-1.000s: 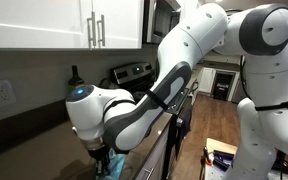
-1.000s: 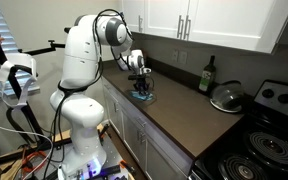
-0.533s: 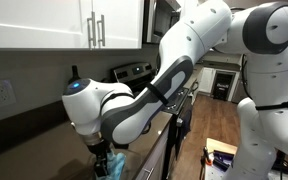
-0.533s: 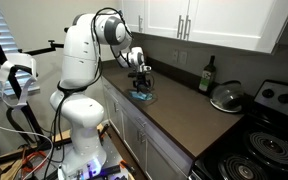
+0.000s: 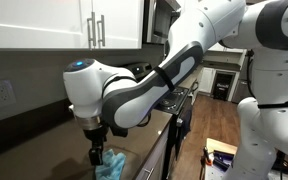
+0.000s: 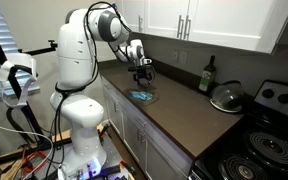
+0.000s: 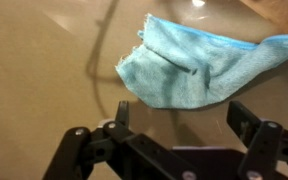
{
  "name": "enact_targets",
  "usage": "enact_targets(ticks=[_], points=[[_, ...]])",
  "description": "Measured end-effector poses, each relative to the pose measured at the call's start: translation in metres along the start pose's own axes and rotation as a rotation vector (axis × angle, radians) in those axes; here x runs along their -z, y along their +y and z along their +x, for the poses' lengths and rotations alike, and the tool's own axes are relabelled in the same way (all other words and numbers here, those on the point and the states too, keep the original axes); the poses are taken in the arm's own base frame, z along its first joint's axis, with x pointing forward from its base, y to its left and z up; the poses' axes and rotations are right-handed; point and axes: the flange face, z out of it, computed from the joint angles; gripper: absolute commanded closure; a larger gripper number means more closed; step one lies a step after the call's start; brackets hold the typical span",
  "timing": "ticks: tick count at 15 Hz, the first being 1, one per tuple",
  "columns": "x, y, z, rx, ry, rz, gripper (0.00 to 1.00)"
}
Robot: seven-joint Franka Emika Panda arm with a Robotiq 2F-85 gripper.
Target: Use the towel to wipe the counter
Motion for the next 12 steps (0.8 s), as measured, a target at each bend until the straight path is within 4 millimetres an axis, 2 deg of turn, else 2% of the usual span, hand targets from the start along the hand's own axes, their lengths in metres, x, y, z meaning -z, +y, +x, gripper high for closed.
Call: enact_targets(ticks=[7, 12], points=[[0.052, 0.029, -0.004, -0.097, 0.14, 0.031, 0.0], [0.066, 0.044, -0.014, -0.139, 0.183, 0.031, 0.0]])
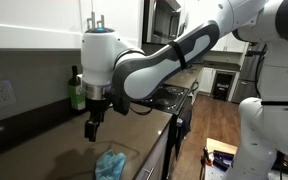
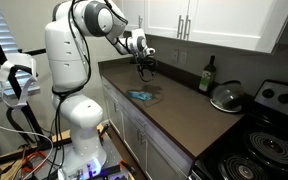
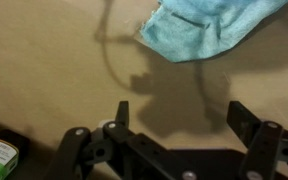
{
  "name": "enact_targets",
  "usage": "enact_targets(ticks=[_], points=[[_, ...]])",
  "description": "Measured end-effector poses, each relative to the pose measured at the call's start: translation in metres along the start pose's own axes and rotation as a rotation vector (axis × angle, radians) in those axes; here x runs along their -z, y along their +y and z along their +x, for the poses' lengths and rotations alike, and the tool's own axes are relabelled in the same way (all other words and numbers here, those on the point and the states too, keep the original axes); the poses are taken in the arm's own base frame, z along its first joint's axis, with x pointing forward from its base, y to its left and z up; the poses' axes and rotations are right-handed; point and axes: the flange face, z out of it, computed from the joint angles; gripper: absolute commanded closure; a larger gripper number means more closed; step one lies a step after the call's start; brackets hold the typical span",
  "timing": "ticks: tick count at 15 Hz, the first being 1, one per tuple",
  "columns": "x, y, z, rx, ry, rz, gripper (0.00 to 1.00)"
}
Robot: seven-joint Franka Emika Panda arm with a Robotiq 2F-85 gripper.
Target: Use the towel to wipe the counter
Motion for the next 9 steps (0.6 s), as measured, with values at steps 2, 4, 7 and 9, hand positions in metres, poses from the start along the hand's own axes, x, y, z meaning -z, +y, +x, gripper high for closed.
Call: enact_targets(ticks=[2, 4, 7, 9], points=[[0.003, 0.003, -0.004, -0.006, -0.001, -0.001, 0.0], [0.004, 0.005, -0.008, -0.014, -0.013, -0.001, 0.0], [0.006, 0.008, -0.013, -0.02, -0.03, -0.005, 0.0], [0.008, 0.008, -0.016, -0.02, -0.034, -0.008, 0.0]])
